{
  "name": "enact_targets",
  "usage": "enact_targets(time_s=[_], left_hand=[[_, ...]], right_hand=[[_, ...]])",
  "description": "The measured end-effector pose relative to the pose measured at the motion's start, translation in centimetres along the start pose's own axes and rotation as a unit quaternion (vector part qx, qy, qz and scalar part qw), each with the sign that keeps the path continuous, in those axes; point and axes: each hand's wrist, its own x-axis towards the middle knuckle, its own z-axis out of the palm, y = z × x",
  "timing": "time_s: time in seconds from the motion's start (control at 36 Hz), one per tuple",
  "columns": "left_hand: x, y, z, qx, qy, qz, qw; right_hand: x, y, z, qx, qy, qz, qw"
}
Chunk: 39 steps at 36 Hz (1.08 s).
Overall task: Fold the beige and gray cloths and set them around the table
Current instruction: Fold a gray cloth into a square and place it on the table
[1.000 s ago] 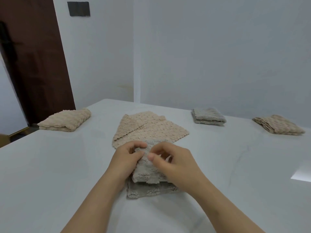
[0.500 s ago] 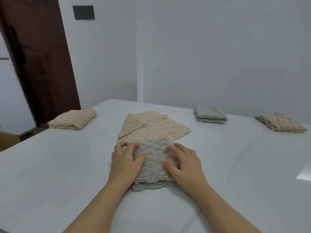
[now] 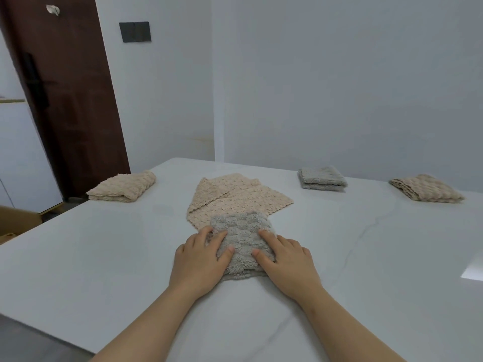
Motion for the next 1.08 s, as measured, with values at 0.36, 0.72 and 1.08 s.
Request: enact_targets(time_s=[0.36,0.72,1.08], left_hand=[[-0.2,0.4,-0.2,0.008,0.001,-0.022,1.0],[0.0,-0.3,-0.3,-0.148,0.043,-0.042,0.987],[-0.4,1.4,-2.5,-0.303,-0.096,-0.107,0.942]], right_hand=[[-0.2,0.0,-0.1,0.009,0.0,0.002,1.0],[0.8,0.6,0.0,0.109,0.031,0.075,0.991],[-2.8,0.1,-2.7,0.286,-0.007,0.176,0.942]])
